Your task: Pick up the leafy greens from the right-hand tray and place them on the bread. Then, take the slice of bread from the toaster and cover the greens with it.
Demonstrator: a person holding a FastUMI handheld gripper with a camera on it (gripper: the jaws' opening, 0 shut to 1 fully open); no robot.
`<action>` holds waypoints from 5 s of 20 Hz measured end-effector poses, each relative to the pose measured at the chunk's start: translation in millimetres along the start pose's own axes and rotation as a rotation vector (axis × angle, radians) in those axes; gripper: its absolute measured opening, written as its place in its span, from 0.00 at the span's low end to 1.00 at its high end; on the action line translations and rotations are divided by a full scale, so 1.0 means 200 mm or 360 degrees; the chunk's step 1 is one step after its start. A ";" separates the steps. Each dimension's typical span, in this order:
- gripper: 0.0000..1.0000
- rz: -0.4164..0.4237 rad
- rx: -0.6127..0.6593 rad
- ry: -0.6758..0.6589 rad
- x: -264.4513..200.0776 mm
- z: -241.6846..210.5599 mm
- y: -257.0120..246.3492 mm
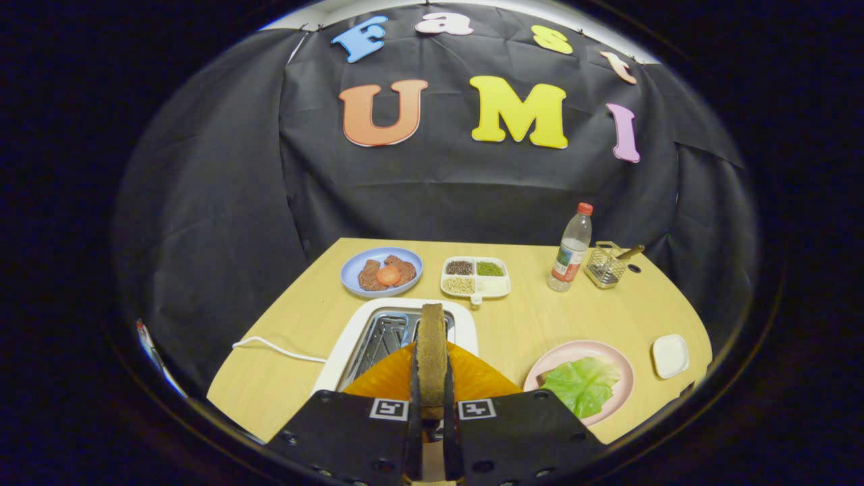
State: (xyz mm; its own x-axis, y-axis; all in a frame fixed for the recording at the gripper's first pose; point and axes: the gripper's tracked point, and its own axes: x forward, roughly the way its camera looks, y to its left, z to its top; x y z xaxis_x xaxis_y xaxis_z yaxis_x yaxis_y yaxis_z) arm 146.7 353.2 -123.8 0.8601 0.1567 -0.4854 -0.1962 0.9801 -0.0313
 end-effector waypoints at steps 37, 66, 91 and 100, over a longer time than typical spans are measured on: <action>0.12 -0.0181 0.0203 0.0054 -0.06 -0.19 -0.76; 0.35 -0.0162 0.0273 0.0057 0.25 -0.59 -1.25; 0.96 -0.0510 0.0149 -0.0884 -0.83 0.13 -1.23; 0.95 -0.0448 0.0021 -0.0956 -1.18 0.21 -1.15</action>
State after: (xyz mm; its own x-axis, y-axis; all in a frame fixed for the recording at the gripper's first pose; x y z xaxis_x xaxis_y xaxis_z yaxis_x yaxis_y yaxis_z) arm 8.9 95.4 34.5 0.9914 -0.0687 0.1112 0.0771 0.9943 -0.0731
